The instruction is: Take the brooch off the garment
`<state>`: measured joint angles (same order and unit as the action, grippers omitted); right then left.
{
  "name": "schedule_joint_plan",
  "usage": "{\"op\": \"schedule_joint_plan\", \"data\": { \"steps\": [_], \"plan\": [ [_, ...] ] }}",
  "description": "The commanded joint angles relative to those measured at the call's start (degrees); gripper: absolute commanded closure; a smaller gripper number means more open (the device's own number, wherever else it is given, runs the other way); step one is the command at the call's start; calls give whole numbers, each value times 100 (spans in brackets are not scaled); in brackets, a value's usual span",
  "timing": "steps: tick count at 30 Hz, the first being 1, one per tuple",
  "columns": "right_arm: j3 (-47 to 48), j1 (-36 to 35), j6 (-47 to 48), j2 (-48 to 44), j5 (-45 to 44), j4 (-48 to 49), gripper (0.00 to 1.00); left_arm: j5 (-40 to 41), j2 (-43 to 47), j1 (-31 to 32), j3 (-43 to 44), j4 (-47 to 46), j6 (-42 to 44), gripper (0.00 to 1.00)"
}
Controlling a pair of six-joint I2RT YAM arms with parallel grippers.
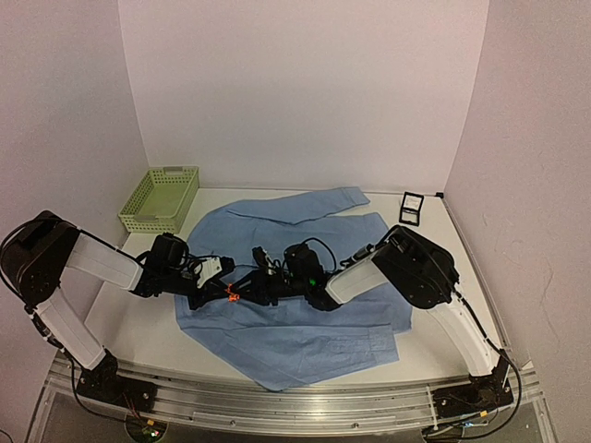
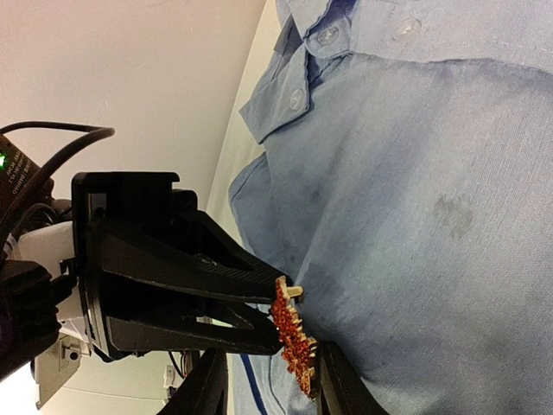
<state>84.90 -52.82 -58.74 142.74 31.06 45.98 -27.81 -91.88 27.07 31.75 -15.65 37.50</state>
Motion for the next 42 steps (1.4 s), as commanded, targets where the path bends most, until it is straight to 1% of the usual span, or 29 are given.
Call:
{"op": "schedule_joint_plan", "data": {
  "steps": [1,6,10,19,27,36,41,42],
  "plan": [
    [383,-57,17,295,-105,267,67,-47,40,0,87,-294,-28,100],
    [384,-75,-8,364,-115,264,70,0,31,3,133,-284,-122,100],
    [391,-79,14,388,-65,271,76,27,2,-4,153,-271,-234,100],
    [-149,-91,37,103,-29,379,76,173,-34,-37,179,-289,-340,100],
    [-106,-101,46,145,-21,393,83,198,-45,-44,193,-294,-385,100],
    [-176,-101,166,131,0,370,99,133,-29,-78,176,-300,-395,100],
    [-149,-100,440,99,-52,320,100,-153,8,-165,274,33,-305,100],
    [-149,-102,499,85,-74,296,100,-209,17,-204,311,151,-278,97]
  ]
}}
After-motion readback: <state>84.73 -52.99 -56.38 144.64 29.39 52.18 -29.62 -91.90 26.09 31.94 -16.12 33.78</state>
